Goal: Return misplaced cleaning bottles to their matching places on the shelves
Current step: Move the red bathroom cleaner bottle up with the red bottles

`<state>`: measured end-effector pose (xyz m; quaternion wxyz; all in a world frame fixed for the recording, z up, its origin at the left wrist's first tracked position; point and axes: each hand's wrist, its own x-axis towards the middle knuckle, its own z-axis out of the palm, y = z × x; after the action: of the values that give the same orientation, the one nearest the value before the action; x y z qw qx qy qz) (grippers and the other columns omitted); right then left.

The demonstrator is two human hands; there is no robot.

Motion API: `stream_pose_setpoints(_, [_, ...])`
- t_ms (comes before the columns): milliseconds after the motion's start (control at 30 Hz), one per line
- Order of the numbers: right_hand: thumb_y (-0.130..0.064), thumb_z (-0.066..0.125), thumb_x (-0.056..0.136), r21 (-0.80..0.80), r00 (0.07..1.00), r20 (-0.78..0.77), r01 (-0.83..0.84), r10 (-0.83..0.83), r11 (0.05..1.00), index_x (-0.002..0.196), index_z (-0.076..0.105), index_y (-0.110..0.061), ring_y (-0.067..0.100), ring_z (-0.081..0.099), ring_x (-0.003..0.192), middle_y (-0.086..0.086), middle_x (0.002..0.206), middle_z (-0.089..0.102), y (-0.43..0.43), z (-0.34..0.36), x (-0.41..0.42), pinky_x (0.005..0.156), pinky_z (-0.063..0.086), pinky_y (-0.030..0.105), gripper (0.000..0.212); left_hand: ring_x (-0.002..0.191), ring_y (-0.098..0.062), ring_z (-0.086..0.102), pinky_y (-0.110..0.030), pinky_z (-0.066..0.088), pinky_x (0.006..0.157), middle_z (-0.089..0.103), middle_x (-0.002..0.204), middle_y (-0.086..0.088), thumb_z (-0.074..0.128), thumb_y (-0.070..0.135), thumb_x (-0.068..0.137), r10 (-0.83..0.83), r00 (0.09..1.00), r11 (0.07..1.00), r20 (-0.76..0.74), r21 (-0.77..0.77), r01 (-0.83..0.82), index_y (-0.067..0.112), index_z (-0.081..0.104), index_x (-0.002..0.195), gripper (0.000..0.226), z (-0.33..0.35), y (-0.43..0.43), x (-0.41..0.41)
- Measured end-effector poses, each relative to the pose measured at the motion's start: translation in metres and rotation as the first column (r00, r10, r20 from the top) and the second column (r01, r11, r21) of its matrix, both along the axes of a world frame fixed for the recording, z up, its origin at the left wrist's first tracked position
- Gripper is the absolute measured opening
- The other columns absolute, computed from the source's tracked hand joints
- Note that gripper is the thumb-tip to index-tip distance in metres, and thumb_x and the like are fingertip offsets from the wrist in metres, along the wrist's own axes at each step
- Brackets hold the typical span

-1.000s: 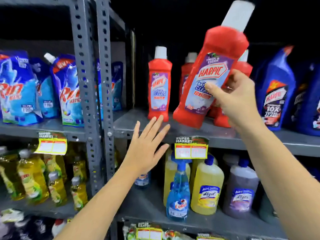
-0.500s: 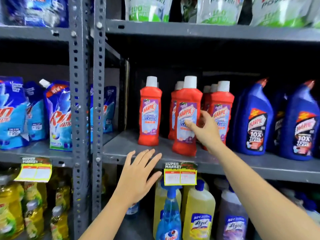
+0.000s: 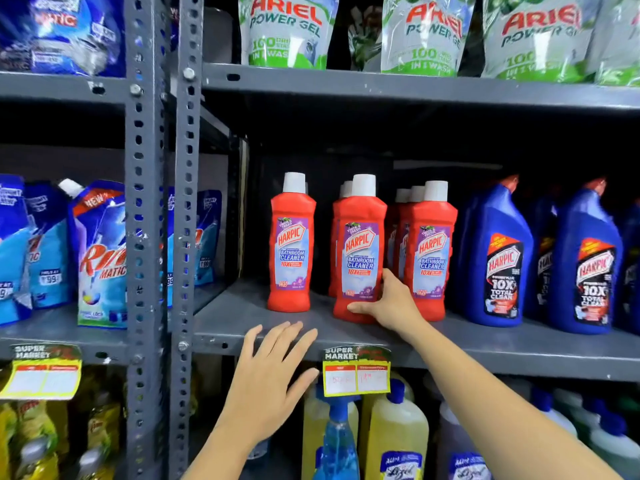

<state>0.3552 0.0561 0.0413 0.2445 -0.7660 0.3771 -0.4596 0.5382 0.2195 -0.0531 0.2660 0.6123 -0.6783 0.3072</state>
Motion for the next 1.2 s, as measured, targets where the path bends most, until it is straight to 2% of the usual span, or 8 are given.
stream_pose_setpoints(133, [-0.020, 0.093, 0.059, 0.027, 1.000, -0.002, 0.011, -0.011, 1.000, 0.120, 0.053, -0.013, 0.016, 0.063, 0.104, 0.004, 0.121, 0.067, -0.017, -0.001, 0.012, 0.090, 0.046, 0.026, 0.073, 0.131, -0.020, 0.046, -0.046, 0.023, 0.110, 0.053, 0.140, 0.001, 0.034, 0.052, 0.097, 0.001, 1.000, 1.000, 0.003, 0.007, -0.001, 0.025, 0.044, 0.142, 0.053, -0.001, 0.000, 0.002])
stream_pose_setpoints(267, [-0.018, 0.092, 0.063, 0.058, 0.998, 0.043, -0.045, 0.043, 0.997, 0.124, 0.052, -0.013, 0.021, 0.064, 0.110, 0.006, 0.123, 0.066, -0.026, -0.007, 0.015, 0.100, 0.049, 0.040, 0.074, 0.132, -0.019, 0.044, -0.046, 0.022, 0.110, 0.052, 0.141, 0.002, 0.034, 0.051, 0.097, -0.009, 1.000, 1.000, -0.006, 0.017, 0.009, 0.025, 0.042, 0.142, 0.053, 0.000, 0.000, 0.002])
stream_pose_setpoints(433, [-0.012, 0.087, 0.070, 0.111, 0.985, 0.098, -0.153, 0.142, 0.982, 0.123, 0.050, -0.019, 0.015, 0.061, 0.106, 0.004, 0.123, 0.064, -0.031, -0.007, 0.013, 0.091, 0.049, 0.028, 0.065, 0.135, -0.016, 0.039, -0.045, 0.021, 0.112, 0.048, 0.143, 0.005, 0.028, 0.051, 0.099, -0.026, 0.999, 0.999, -0.038, 0.026, 0.027, 0.028, 0.037, 0.144, 0.051, -0.002, -0.001, 0.003])
stream_pose_setpoints(567, [-0.003, 0.080, 0.075, 0.207, 0.960, 0.155, -0.261, 0.231, 0.943, 0.125, 0.046, -0.022, 0.023, 0.060, 0.116, 0.012, 0.127, 0.063, -0.035, -0.004, 0.014, 0.098, 0.050, 0.037, 0.063, 0.134, -0.016, 0.039, -0.045, 0.019, 0.113, 0.049, 0.142, 0.004, 0.030, 0.050, 0.099, -0.027, 0.999, 1.000, -0.045, 0.008, 0.027, 0.028, 0.037, 0.144, 0.050, -0.004, -0.004, 0.002])
stream_pose_setpoints(633, [0.000, 0.078, 0.077, 0.233, 0.951, 0.172, -0.292, 0.256, 0.928, 0.128, 0.044, -0.023, 0.024, 0.060, 0.117, 0.012, 0.128, 0.062, -0.036, -0.004, 0.015, 0.097, 0.049, 0.036, 0.065, 0.134, -0.017, 0.039, -0.046, 0.019, 0.113, 0.049, 0.141, 0.003, 0.032, 0.049, 0.099, -0.024, 0.998, 1.000, -0.053, -0.001, 0.024, 0.028, 0.039, 0.143, 0.049, -0.005, -0.004, 0.001])
stream_pose_setpoints(900, [-0.001, 0.077, 0.078, 0.271, 0.949, 0.196, -0.296, 0.249, 0.916, 0.125, 0.047, -0.016, 0.020, 0.059, 0.114, 0.011, 0.130, 0.060, -0.037, -0.007, 0.016, 0.099, 0.048, 0.035, 0.057, 0.133, -0.019, 0.040, -0.051, 0.020, 0.113, 0.050, 0.141, 0.000, 0.029, 0.050, 0.099, -0.005, 0.999, 1.000, -0.051, -0.014, 0.004, 0.025, 0.041, 0.142, 0.051, -0.006, -0.006, -0.002])
stream_pose_setpoints(1033, [0.001, 0.075, 0.079, 0.257, 0.952, 0.189, -0.284, 0.240, 0.924, 0.134, 0.046, -0.006, 0.025, 0.056, 0.122, 0.015, 0.133, 0.058, -0.035, -0.009, 0.017, 0.105, 0.045, 0.040, 0.063, 0.134, -0.020, 0.039, -0.050, 0.018, 0.114, 0.049, 0.142, 0.000, 0.033, 0.049, 0.098, 0.002, 0.999, 1.000, -0.040, -0.014, -0.002, 0.024, 0.040, 0.142, 0.051, -0.006, -0.005, -0.003])
stream_pose_setpoints(1200, [-0.008, 0.079, 0.079, 0.271, 0.959, 0.174, -0.267, 0.226, 0.925, 0.134, 0.048, -0.008, 0.022, 0.057, 0.120, 0.013, 0.133, 0.060, -0.038, -0.009, 0.016, 0.105, 0.046, 0.039, 0.063, 0.139, -0.020, 0.034, -0.050, 0.016, 0.115, 0.044, 0.147, -0.001, 0.029, 0.051, 0.099, 0.008, 1.000, 1.000, -0.018, 0.013, -0.007, 0.025, 0.035, 0.146, 0.053, -0.007, -0.004, 0.000])
